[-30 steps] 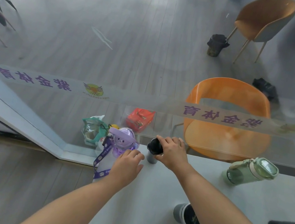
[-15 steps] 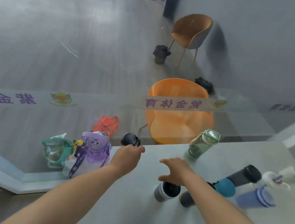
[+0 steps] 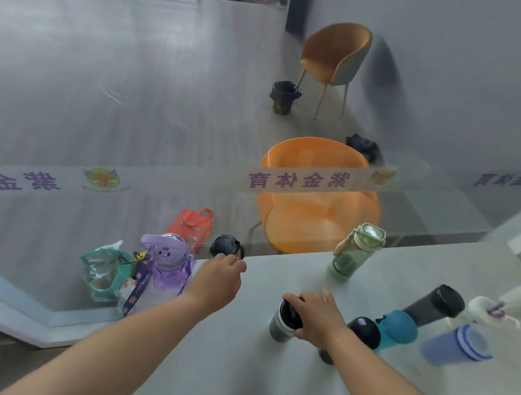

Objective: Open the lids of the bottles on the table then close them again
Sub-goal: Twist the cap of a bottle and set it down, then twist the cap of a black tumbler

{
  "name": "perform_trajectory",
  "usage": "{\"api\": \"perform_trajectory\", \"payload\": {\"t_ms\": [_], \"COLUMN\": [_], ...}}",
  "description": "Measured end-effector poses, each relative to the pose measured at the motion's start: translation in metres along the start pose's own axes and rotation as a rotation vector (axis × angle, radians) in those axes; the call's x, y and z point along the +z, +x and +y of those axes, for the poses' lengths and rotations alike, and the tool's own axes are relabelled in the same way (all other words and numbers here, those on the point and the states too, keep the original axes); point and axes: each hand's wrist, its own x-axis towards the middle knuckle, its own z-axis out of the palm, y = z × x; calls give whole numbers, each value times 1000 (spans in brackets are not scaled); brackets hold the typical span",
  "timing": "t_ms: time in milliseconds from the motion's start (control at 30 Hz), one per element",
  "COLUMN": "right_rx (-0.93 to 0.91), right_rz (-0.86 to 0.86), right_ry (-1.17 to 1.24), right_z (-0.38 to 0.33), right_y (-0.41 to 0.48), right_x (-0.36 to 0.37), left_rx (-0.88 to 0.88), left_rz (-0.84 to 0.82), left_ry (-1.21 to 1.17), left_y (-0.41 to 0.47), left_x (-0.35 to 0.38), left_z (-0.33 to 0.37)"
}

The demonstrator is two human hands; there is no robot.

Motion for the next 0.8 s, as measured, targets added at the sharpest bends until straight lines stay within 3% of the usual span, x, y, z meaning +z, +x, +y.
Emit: {"api": "perform_trajectory", "payload": {"t_ms": [167,400,800], "right_rx": [-47,-122,-190], "right_rz": [45,112,136], "right_ry": [10,45,67], "right_z": [11,23,21], "right_y": [38,104,163], "right_x": [-16,-37,-59], "left_rx": [-116,-331,-397], "left_rz": [47,-51,-104], "left_ry": [18,20,22], "left_y": [19,48,66], "left_x": [2,17,29], "left_z": [-9,-19,-26]}}
